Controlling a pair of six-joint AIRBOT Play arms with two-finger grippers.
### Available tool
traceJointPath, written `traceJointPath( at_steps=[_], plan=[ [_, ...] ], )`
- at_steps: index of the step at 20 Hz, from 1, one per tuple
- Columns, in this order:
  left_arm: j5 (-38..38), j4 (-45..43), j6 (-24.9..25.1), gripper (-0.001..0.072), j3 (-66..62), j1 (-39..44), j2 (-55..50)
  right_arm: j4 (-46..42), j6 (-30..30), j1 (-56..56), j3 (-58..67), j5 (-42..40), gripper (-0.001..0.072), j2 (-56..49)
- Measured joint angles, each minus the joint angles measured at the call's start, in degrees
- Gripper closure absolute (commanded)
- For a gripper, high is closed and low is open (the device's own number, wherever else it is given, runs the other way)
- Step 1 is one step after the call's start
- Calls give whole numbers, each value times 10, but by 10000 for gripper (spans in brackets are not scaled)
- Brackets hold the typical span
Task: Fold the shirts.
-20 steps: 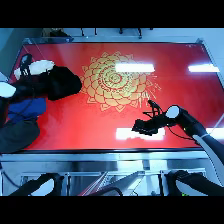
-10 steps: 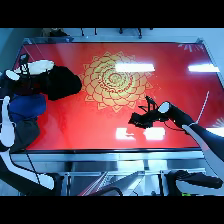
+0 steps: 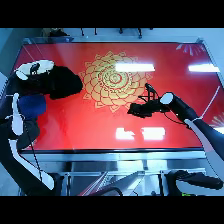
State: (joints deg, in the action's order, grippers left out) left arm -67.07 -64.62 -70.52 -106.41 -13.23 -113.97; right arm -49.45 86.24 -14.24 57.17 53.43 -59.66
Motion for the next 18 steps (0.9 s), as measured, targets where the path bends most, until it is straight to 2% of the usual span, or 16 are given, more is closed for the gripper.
traceJointPath(
  at_steps=[4, 5, 7, 8, 11, 15, 16, 17, 18],
  plan=[
    [-85, 129, -7, 694, -72, 48, 63, -6, -22, 26, 7, 14, 591, 49],
    [-107, 165, -7, 694, -77, 71, 90, -6, -27, 43, 8, 25, 560, 67],
    [-142, 208, -9, 695, -68, 129, 150, -9, -39, 84, 9, 61, 351, 103],
    [-151, 217, -9, 694, -56, 162, 175, -9, -47, 107, 9, 80, 321, 120],
    [-151, 205, -11, 694, 8, 276, 245, -16, -64, 177, 9, 136, 320, 172],
    [-83, 120, -35, 677, 110, 406, 283, -53, -79, 227, 8, 181, 320, 210],
    [-65, 106, -41, 287, 132, 429, 284, -61, -80, 232, 7, 189, 318, 213],
    [-53, 95, -45, 0, 148, 444, 281, -69, -81, 236, 7, 197, 317, 215],
    [-45, 85, -51, -1, 160, 454, 277, -76, -83, 238, 6, 203, 277, 216]
  ],
)
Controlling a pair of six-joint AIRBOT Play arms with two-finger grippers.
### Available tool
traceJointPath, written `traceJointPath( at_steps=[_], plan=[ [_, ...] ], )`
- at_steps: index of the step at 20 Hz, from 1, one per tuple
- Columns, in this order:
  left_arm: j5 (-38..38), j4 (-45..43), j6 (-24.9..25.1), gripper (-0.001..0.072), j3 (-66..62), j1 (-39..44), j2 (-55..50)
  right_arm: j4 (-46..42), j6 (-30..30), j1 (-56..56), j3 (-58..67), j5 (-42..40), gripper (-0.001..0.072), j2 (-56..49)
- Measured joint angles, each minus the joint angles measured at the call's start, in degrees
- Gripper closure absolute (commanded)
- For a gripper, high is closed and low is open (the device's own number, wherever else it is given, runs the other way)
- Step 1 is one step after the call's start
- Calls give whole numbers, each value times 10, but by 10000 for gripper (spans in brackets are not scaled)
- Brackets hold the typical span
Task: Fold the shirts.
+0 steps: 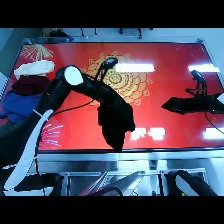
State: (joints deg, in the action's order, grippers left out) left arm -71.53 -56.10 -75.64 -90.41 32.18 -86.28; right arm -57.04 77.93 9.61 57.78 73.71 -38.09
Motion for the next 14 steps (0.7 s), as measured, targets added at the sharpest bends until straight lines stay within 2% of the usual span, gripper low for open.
traceJointPath(
  at_steps=[1, 2, 6, 10, 14],
  plan=[
    [1, -7, -9, -1, 8, 4, -4, -5, 0, 2, 0, 5, 145, 1],
    [-1, -11, -16, -1, 14, 3, -6, -12, 0, 3, -1, 12, 115, 1],
    [-28, -23, -31, 0, 28, -56, -4, -25, 3, 5, -26, 32, 115, 7],
    [-9, -26, -33, 0, 95, -143, -3, 17, 8, 0, -145, 29, 116, 26],
    [59, 33, 19, 0, 197, -182, -24, 109, -33, -46, -269, -45, 117, 31]
  ],
)
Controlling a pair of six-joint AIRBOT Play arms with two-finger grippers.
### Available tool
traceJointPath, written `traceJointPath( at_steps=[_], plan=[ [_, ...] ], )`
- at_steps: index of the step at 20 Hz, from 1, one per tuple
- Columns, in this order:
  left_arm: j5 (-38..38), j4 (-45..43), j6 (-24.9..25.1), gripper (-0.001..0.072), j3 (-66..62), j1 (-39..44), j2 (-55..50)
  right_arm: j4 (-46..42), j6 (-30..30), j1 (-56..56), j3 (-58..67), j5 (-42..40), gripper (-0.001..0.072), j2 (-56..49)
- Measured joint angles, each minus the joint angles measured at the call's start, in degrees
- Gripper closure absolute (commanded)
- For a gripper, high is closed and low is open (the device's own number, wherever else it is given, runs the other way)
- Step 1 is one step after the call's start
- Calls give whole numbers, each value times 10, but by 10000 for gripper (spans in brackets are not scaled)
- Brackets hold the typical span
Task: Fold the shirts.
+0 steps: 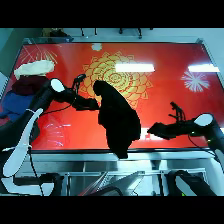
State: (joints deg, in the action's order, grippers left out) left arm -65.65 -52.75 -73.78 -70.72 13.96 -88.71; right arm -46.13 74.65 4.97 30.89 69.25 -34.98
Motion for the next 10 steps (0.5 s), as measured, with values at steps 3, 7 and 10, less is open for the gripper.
traceJointPath(
  at_steps=[3, 7, 10],
  plan=[
    [42, 79, 59, 0, 41, 2, -45, 49, -24, -70, -37, -81, 136, -13],
    [53, 138, 101, 129, 35, 20, -110, 78, -38, -179, -52, -182, 142, -61],
    [39, 150, 113, 250, 0, 29, -143, 104, -47, -239, -54, -230, 143, -106]
  ],
)
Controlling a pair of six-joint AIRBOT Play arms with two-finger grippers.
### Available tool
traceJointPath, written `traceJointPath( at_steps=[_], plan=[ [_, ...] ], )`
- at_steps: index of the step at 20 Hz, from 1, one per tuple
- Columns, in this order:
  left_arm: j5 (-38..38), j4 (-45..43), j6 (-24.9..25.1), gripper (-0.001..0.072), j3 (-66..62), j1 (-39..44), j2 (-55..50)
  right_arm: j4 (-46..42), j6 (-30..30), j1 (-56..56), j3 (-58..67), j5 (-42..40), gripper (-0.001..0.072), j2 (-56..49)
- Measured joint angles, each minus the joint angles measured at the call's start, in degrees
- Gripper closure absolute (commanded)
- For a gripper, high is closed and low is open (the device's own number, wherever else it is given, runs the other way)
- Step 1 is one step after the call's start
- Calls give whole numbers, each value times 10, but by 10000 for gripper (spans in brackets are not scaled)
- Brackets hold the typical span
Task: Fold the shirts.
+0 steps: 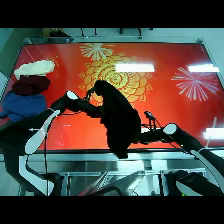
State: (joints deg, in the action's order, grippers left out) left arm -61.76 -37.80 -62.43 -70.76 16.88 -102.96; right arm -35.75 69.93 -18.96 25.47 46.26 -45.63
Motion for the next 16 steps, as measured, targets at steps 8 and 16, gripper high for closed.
traceJointPath(
  at_steps=[8, 16],
  plan=[
    [-17, -4, 12, 695, -63, 14, -17, 78, -76, -49, 51, -37, 686, -38],
    [-55, -3, 0, 697, -92, -13, 152, 73, -101, 75, 203, 96, 687, 72]
  ],
)
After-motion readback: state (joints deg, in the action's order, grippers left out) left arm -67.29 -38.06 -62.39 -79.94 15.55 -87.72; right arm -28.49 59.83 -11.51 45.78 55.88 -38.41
